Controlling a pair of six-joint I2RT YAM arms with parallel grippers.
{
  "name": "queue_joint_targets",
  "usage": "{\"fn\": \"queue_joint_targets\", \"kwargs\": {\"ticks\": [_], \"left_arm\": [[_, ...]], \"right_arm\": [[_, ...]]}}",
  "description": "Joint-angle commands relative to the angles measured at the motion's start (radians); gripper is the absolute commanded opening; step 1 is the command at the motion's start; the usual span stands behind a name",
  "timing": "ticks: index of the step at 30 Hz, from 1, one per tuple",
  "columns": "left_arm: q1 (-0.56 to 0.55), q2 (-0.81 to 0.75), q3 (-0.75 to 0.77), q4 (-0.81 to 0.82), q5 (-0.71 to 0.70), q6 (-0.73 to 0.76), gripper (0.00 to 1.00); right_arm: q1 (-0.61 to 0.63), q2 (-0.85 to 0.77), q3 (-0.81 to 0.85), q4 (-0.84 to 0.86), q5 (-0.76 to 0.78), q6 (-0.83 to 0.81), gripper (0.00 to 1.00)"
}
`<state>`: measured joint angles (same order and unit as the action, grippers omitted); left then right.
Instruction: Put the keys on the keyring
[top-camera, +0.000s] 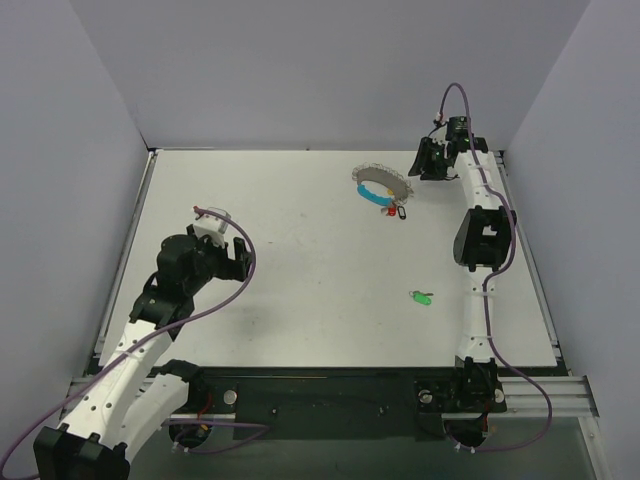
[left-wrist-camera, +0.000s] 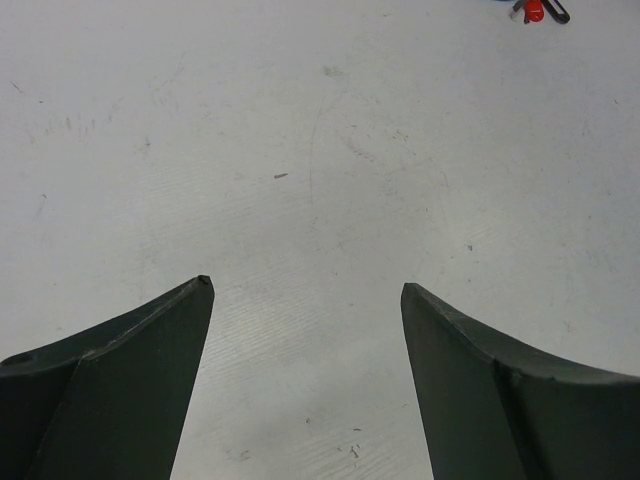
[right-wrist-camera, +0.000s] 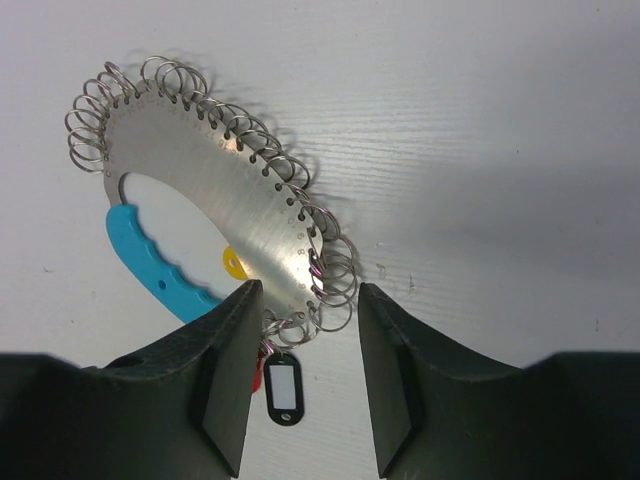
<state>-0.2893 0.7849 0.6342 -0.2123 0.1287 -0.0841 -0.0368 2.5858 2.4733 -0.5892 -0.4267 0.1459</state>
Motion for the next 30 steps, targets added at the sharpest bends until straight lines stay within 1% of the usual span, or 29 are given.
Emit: {"fn": "queue_joint_targets", "kwargs": {"ticks": [1,6,11,16,21,30], "left_arm": [[0.013,0.002,0.005,0.065,0.025,0.009,0.86],[0.019,0.004,0.005,0.065,0.026,0.007,0.86],[0.022,0.008,0.007,0.065,0.032,0.006,0.86],[0.029,0.011,0.007,0.067,0.034,0.003,0.86],[0.035,0.017,0.009,0.071,0.040,0.001,0.86],[0.045,0.030,0.010,0.073,0.049,-0.003,0.86]], "right_arm": [[-0.002,0.010,0.036,0.055,-0.050,0.107,0.38],[-0.006,0.036,0.024,0.110,-0.083,0.233,0.35],[-0.020,0.036,0.015,0.118,-0.050,0.276,0.33],[-0.038,0.054,-0.037,0.176,-0.087,0.437,0.31],[-0.044,0.074,-0.050,0.186,-0.075,0.478,0.31],[-0.040,0.094,-0.070,0.200,-0.132,0.517,0.31]]}}
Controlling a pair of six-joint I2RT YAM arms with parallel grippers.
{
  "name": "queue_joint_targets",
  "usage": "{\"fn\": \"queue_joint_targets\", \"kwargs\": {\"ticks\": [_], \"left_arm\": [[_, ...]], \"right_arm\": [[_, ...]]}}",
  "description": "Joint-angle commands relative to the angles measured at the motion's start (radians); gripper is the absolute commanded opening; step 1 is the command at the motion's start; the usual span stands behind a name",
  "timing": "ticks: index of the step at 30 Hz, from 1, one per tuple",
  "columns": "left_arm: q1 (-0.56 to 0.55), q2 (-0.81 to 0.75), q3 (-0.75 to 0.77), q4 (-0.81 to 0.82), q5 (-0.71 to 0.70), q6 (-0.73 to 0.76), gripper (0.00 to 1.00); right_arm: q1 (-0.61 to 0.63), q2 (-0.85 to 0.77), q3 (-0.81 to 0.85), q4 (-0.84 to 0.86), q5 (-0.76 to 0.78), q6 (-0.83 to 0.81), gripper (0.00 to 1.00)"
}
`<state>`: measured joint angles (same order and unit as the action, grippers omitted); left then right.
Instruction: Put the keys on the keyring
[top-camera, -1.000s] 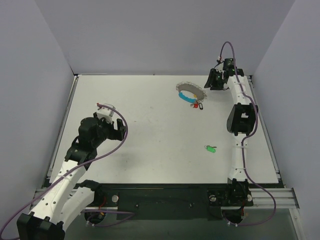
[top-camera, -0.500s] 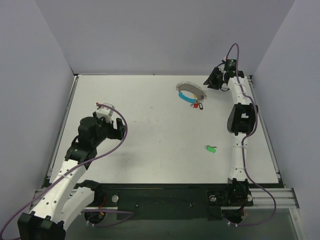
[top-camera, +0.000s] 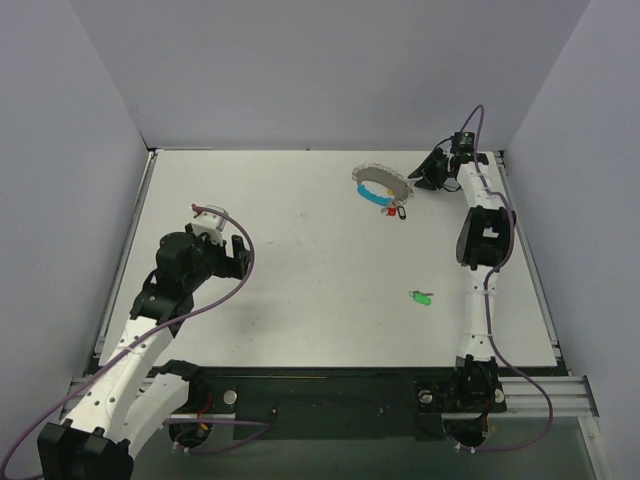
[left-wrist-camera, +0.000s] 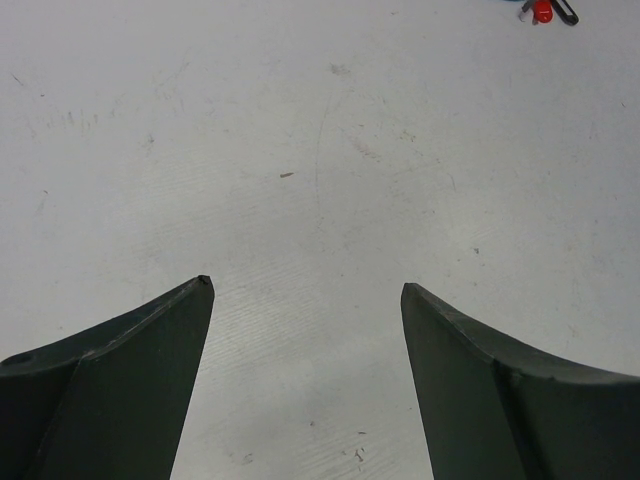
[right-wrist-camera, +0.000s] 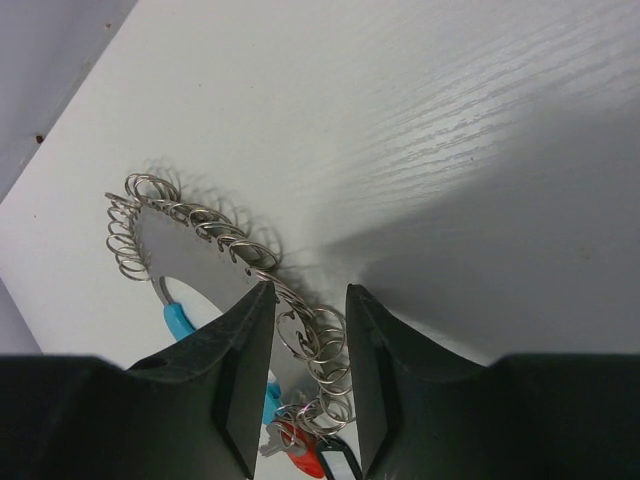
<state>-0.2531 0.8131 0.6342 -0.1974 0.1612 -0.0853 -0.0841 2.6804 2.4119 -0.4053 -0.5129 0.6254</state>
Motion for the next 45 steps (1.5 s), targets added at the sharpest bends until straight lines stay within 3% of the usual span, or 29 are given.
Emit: {"fn": "queue_joint_targets", "kwargs": {"ticks": [1,9,17,20,36,45], "left_arm": [[0.011,0.001,0.010,0.058,0.018,-0.002,0.86],[0.012,0.004,0.012,0.059,0.023,-0.002,0.86],[0.012,0.003,0.012,0.056,0.029,-0.004,0.86],[0.012,0.001,0.012,0.056,0.032,-0.005,0.86],[0.012,-0.009,0.012,0.053,0.035,-0.007,0.86],[0.011,-0.011,0.013,0.055,0.038,-0.007,0.86]], "right_arm": [[0.006,-0.001,-0.008,0.023,-0.053,0.048,0.31],[0.004,-0.008,-0.048,0.080,-0.111,0.089,0.33],[-0.006,-0.042,-0.102,0.068,-0.101,0.053,0.31],[-0.008,-0.053,-0.119,0.063,-0.098,0.037,0.26],[-0.009,-0.117,-0.178,0.037,-0.069,-0.047,0.25],[-0.009,-0.119,-0.158,0.022,-0.047,-0.079,0.10]]}}
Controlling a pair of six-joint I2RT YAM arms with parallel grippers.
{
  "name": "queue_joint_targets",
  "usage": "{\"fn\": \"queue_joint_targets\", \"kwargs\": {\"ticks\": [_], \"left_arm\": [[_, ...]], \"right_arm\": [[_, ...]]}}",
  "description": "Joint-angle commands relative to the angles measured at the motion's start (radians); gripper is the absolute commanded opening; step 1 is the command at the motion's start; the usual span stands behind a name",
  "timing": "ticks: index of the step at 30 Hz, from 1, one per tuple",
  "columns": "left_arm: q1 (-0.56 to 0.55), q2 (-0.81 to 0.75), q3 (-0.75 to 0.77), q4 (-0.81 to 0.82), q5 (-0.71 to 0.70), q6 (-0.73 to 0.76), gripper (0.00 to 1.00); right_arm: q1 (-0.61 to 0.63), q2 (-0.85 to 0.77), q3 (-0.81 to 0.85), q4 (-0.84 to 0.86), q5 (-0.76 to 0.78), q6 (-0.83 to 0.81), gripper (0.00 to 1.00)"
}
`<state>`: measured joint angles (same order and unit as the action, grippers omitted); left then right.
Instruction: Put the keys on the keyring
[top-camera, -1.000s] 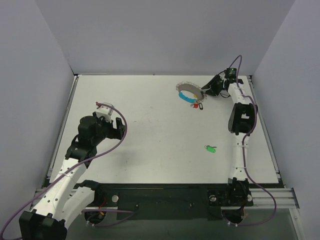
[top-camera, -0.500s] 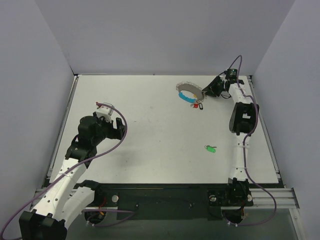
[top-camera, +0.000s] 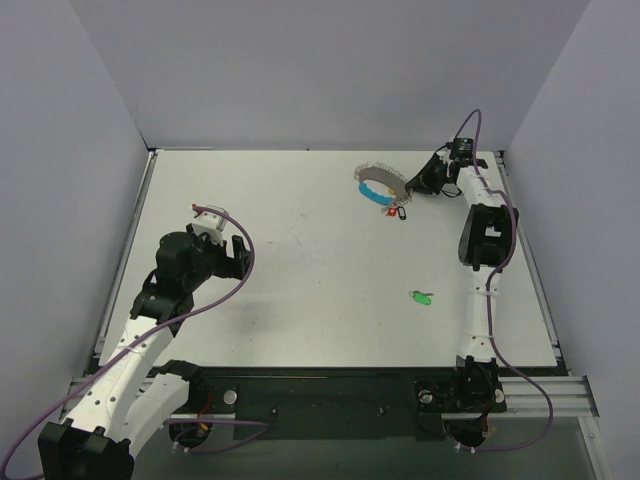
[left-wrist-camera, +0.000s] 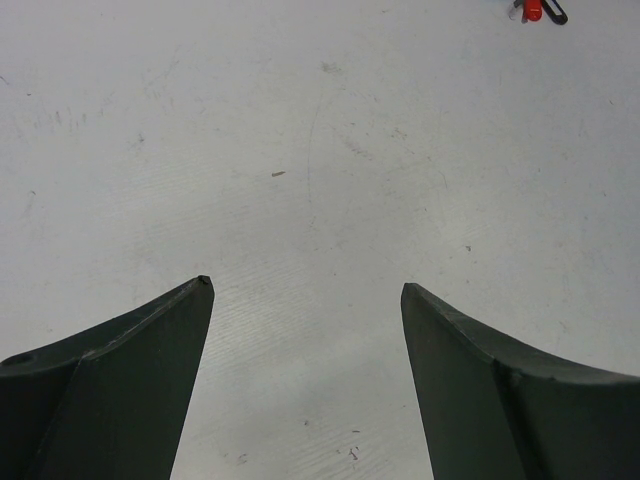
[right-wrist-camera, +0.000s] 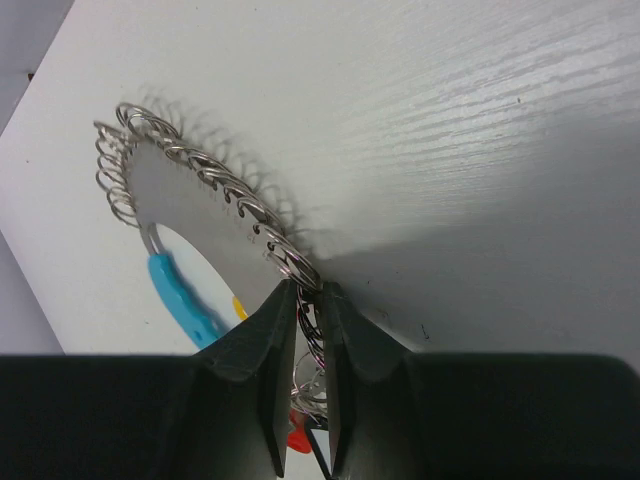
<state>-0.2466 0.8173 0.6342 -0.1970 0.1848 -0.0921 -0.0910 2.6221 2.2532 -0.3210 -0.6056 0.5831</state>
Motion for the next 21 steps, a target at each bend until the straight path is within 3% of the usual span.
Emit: {"fn": "queue_joint_targets", "kwargs": {"ticks": [1,6,13,21], "left_arm": [[0.006,-0.015,0.012,0.056,0.015,-0.001,0.86],[0.004,-0.015,0.013,0.054,0.016,-0.001,0.86],[0.006,-0.020,0.013,0.051,0.019,-0.001,0.86],[0.006,-0.032,0.013,0.051,0.025,-0.003,0.86]], "right_arm": [[-0.004,-0.060,0.002,-0.064,0.044,-0.040,0.09],[-0.004,-0.071,0.009,-0.069,0.037,-0.060,0.01],[-0.001,-0.122,-0.047,-0.055,-0.003,-0.077,0.00],[0.043,-0.307,-0.389,0.013,-0.060,-0.074,0.00]]}}
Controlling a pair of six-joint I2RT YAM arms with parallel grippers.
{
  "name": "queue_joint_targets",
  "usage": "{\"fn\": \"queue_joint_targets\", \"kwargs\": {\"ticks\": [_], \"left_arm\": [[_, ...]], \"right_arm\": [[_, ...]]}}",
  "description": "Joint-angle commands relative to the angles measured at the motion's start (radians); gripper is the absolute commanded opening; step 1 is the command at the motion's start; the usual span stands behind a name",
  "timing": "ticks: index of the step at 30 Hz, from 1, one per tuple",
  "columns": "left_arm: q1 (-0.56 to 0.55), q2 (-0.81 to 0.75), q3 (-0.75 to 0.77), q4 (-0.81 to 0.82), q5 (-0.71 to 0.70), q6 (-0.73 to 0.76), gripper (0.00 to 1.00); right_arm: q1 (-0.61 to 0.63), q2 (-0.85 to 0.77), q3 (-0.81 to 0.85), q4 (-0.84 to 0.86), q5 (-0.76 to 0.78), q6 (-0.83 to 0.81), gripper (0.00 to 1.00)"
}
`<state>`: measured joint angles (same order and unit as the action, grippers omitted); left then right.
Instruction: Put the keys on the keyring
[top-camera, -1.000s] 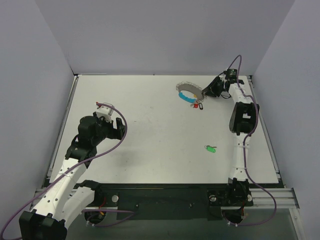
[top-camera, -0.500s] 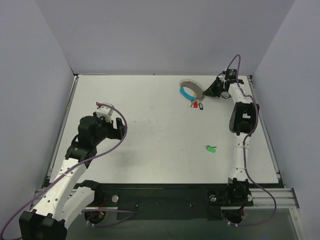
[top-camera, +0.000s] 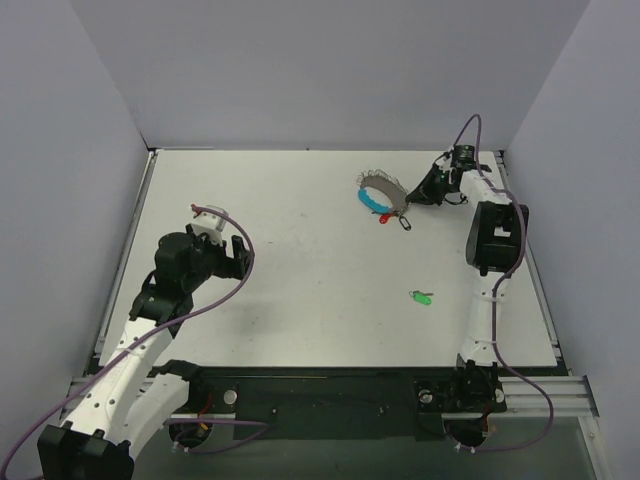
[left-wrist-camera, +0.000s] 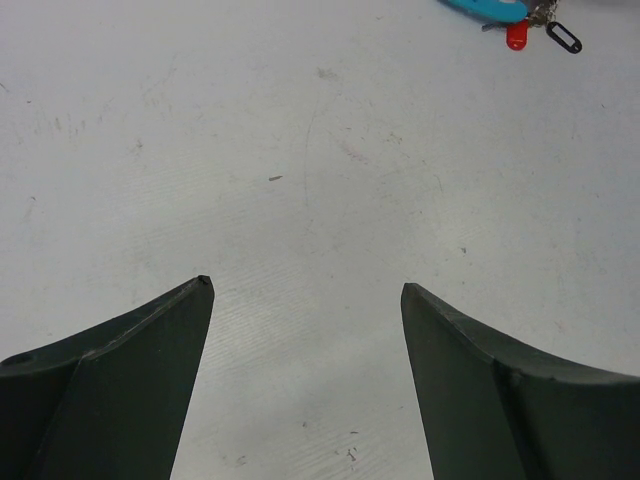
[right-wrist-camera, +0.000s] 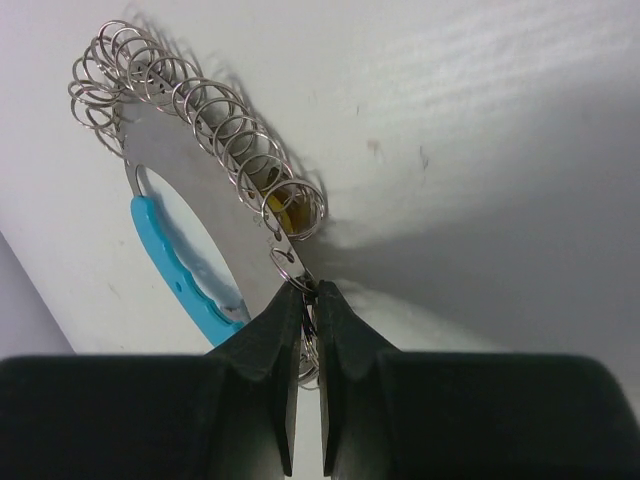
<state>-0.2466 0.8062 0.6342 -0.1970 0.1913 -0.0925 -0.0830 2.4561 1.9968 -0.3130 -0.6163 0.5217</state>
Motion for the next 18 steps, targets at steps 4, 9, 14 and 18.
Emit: {"fn": "queue_joint_targets", "kwargs": {"ticks": [4,9,14,18], "left_arm": [[0.004,-0.033,0.012,0.054,0.025,-0.007,0.86],[0.003,-0.041,0.010,0.053,0.034,-0.012,0.86],[0.001,-0.050,0.009,0.053,0.042,-0.016,0.86],[0.001,-0.053,0.005,0.054,0.048,-0.018,0.86]], "right_arm": [[0.103,-0.252,-0.312,-0.012,-0.054,-0.064,0.00],[0.209,-0.341,-0.458,-0.095,-0.076,-0.164,0.00],[0.343,-0.411,-0.594,-0.190,-0.083,-0.270,0.00],[0.423,-0.450,-0.665,-0.221,-0.108,-0.331,0.00]]}}
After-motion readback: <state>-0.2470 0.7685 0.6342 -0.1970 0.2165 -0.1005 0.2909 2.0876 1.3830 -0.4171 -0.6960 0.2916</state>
